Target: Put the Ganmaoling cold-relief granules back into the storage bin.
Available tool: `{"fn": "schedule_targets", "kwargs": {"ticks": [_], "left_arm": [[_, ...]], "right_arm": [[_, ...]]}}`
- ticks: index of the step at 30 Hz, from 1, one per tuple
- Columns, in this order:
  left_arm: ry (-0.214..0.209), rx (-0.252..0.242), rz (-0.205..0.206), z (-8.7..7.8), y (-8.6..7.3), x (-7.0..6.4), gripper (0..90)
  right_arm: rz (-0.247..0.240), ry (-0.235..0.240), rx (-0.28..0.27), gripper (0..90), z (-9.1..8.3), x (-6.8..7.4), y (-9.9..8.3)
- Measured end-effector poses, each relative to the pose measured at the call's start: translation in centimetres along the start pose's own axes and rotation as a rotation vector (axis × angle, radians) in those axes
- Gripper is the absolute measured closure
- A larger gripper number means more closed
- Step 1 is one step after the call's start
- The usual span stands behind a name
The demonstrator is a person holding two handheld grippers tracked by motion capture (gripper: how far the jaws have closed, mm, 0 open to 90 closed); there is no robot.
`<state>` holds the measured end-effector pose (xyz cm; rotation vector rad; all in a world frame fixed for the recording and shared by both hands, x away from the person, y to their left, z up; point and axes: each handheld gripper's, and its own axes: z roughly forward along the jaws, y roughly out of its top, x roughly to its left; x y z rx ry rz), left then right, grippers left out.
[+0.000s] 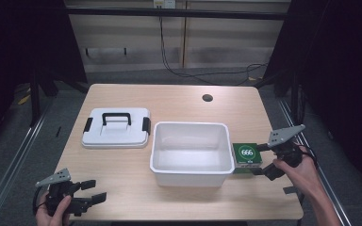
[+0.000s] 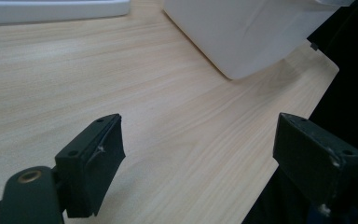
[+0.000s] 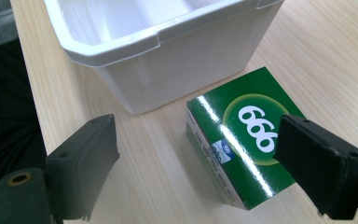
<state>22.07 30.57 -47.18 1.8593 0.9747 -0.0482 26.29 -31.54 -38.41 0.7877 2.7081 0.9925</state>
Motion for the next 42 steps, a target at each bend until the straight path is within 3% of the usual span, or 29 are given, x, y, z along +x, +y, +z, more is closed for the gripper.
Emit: {"fn": "schedule_targets", "kwargs": {"ticks": [7,12,13,19,25,28,34,42], "left_arm": [[-0.002,0.002,0.004,0.0,0.0,0.0,16.2],[-0.003,0.002,0.003,0.0,0.0,0.0,16.2],[-0.004,0.003,0.001,0.0,0.0,0.0,16.2],[-0.004,0.003,0.004,0.0,0.0,0.0,16.2],[-0.007,0.007,0.005,0.0,0.0,0.1,16.2],[-0.007,0.008,0.006,0.0,0.0,0.1,16.2],[-0.009,0.011,0.006,0.1,0.0,0.1,16.2],[-0.010,0.010,0.007,0.0,0.0,0.2,16.1]], "right_arm": [[-0.058,0.022,0.082,12.4,0.4,-1.0,1.3],[-0.069,0.051,0.094,9.8,0.7,-1.8,1.6],[-0.091,0.052,0.130,9.2,0.9,-2.2,1.8],[-0.133,0.079,0.211,8.6,1.6,-2.7,2.5],[-0.201,0.101,0.257,8.6,2.4,-3.1,3.3],[-0.211,0.100,0.280,8.4,2.6,-3.5,3.7],[-0.222,0.094,0.379,8.4,3.3,-3.6,4.3],[-0.241,0.110,0.436,8.4,5.0,-4.2,5.0]]}}
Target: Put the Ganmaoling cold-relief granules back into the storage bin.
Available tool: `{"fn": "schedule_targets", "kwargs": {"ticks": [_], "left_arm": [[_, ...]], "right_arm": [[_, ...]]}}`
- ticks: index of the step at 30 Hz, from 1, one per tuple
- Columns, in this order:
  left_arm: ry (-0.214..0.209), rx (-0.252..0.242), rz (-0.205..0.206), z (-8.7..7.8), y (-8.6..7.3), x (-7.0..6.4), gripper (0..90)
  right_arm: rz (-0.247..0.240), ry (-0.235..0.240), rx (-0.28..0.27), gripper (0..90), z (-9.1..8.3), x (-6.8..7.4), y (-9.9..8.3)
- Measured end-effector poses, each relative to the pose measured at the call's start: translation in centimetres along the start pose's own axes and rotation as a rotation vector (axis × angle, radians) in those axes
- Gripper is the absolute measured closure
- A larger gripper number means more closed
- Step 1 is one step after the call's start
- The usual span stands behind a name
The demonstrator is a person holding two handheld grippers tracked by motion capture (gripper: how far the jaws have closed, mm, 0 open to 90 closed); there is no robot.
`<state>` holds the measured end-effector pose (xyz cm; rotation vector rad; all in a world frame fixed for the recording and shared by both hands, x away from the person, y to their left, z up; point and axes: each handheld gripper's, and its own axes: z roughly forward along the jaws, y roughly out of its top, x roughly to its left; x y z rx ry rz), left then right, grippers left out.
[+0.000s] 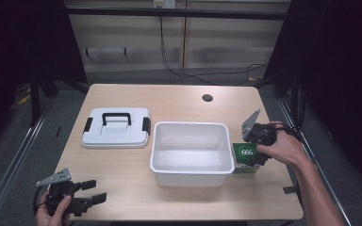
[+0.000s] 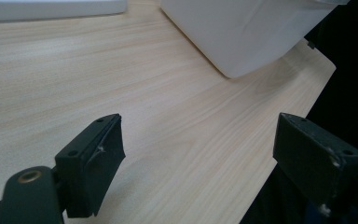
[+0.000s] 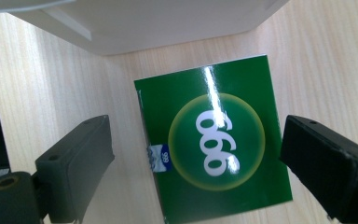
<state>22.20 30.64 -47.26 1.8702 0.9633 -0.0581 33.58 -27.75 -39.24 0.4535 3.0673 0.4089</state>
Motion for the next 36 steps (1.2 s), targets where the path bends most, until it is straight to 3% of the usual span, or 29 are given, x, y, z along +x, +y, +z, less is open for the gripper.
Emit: {"fn": "schedule_targets", "kwargs": {"ticks": [2,9,17,20,21,36], "left_arm": [[-0.002,-0.001,0.001,0.0,0.0,0.0,16.2],[-0.004,0.000,0.004,0.0,0.0,0.0,16.1],[-0.004,-0.003,0.000,0.0,0.0,-0.1,16.1],[-0.003,-0.004,-0.002,0.0,0.0,0.0,16.1],[-0.004,-0.002,-0.002,0.0,0.0,0.0,16.1],[-0.003,-0.005,-0.004,0.0,0.0,0.0,16.1]], "right_arm": [[-0.026,0.004,0.005,8.4,0.4,-0.2,0.1],[-0.032,-0.009,0.015,8.4,0.9,-0.9,0.1],[-0.047,-0.010,0.098,8.4,2.1,-0.8,0.5],[-0.074,-0.002,0.131,8.5,2.8,-0.9,0.5],[-0.062,-0.004,0.139,8.7,2.8,-0.7,0.6],[-0.100,-0.010,0.176,13.3,3.4,-0.5,0.8]]}}
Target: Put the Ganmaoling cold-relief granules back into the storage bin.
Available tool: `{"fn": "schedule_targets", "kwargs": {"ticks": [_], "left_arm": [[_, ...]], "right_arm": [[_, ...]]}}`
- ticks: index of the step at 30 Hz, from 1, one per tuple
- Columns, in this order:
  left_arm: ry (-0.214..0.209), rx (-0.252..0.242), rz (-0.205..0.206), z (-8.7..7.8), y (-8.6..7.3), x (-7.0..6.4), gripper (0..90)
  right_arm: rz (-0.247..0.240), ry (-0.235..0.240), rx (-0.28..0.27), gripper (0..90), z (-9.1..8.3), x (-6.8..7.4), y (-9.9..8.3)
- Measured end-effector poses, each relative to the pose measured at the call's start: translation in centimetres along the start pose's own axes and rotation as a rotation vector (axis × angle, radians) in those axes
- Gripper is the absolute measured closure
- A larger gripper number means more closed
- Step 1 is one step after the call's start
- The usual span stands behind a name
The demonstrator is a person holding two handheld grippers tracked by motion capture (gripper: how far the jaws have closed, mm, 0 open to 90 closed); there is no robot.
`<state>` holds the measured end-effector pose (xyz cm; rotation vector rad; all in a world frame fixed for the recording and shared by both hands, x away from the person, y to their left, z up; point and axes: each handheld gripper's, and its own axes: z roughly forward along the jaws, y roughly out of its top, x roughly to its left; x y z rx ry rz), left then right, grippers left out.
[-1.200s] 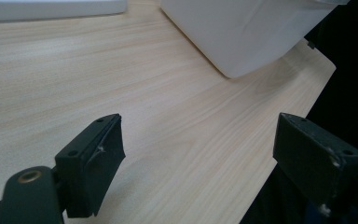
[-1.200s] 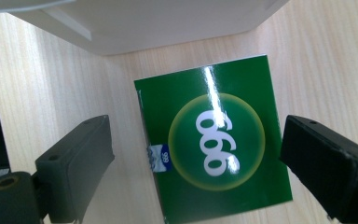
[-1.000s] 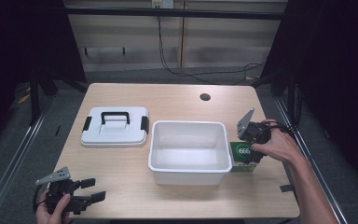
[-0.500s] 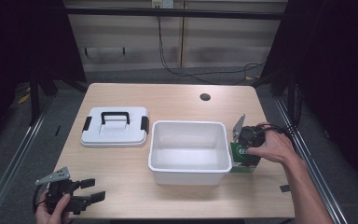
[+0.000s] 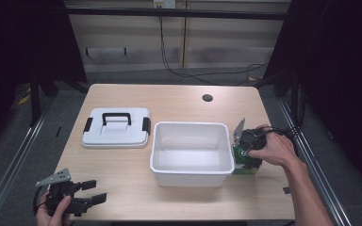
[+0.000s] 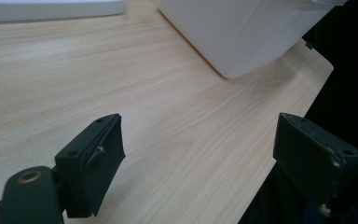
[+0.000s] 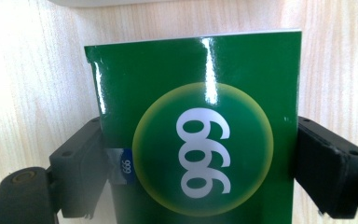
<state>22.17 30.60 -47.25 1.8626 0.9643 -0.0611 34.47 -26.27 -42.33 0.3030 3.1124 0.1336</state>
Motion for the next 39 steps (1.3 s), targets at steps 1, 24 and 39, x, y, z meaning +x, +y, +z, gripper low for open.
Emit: {"fn": "schedule_targets", "kwargs": {"ticks": [1,24,39], "left_arm": [[-0.001,0.005,0.001,0.0,0.0,0.0,16.1],[0.003,-0.002,0.000,-0.1,0.0,0.0,16.1],[0.007,0.000,-0.001,0.0,0.0,-0.1,16.1]], "right_arm": [[0.000,0.002,-0.001,13.7,0.0,-0.1,0.0],[0.114,0.027,-0.101,15.0,-1.6,0.5,-2.7],[0.247,0.018,-0.217,15.2,-3.6,1.3,-5.1]]}}
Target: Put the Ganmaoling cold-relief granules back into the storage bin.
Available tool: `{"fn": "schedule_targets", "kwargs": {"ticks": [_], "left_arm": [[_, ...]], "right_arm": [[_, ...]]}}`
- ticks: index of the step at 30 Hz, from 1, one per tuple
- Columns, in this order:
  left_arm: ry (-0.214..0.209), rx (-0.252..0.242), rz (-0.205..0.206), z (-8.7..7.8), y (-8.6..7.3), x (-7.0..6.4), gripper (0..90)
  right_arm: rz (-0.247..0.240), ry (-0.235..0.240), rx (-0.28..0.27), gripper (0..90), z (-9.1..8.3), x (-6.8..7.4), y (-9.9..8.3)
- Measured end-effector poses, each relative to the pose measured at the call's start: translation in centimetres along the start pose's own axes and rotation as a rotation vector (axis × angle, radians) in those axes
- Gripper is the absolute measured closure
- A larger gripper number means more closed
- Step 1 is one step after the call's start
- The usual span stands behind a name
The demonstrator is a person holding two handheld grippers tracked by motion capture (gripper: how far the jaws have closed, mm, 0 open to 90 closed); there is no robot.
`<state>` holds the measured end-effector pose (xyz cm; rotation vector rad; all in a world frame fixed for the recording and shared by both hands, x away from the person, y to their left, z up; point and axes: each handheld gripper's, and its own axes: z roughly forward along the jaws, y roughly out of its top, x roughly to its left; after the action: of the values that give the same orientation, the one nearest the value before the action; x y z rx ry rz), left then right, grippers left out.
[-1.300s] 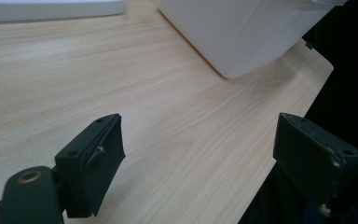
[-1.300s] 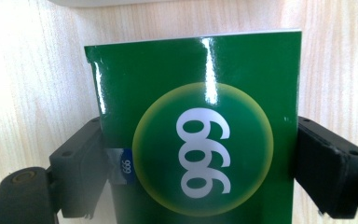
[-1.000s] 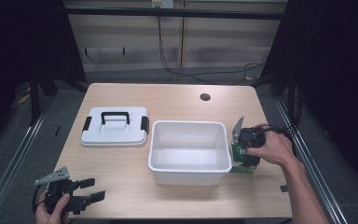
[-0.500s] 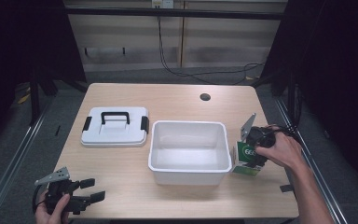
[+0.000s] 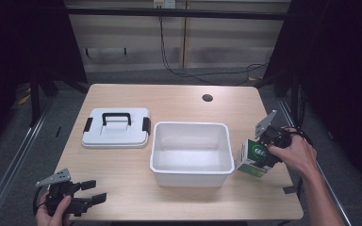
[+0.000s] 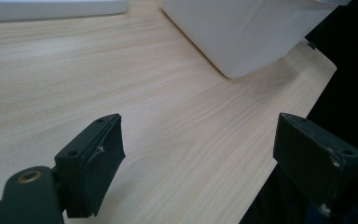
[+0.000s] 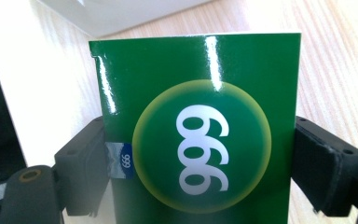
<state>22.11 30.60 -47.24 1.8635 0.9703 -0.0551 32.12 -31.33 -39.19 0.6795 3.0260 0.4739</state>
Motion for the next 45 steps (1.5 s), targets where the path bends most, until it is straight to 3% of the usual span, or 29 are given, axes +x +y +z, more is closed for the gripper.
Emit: {"fn": "schedule_targets", "kwargs": {"ticks": [8,12,16,20,25,33,45], "left_arm": [[0.001,-0.001,-0.002,0.0,0.0,0.0,16.1],[0.002,-0.001,0.001,0.0,0.0,0.0,16.1],[0.000,0.000,0.001,0.0,0.0,0.0,16.1],[0.000,-0.002,-0.003,-0.1,0.0,0.0,16.1],[0.000,0.003,0.002,-0.1,0.0,0.0,16.1],[0.002,0.007,0.003,0.1,0.0,-0.1,16.1],[0.006,-0.002,0.011,0.0,0.0,-0.1,16.1]], "right_arm": [[0.015,-0.006,-0.063,15.3,-1.2,0.5,-0.7],[0.027,-0.004,-0.058,15.3,-1.7,0.8,-0.8],[0.028,-0.011,-0.096,15.3,-2.5,0.9,-1.0],[0.037,-0.027,-0.085,15.3,-3.2,1.1,-1.3],[0.033,-0.033,-0.133,15.3,-4.4,1.2,-2.0],[0.072,-0.054,-0.180,15.3,-5.8,1.4,-3.0],[0.055,-0.059,-0.288,15.3,-7.1,1.4,-2.9]]}}
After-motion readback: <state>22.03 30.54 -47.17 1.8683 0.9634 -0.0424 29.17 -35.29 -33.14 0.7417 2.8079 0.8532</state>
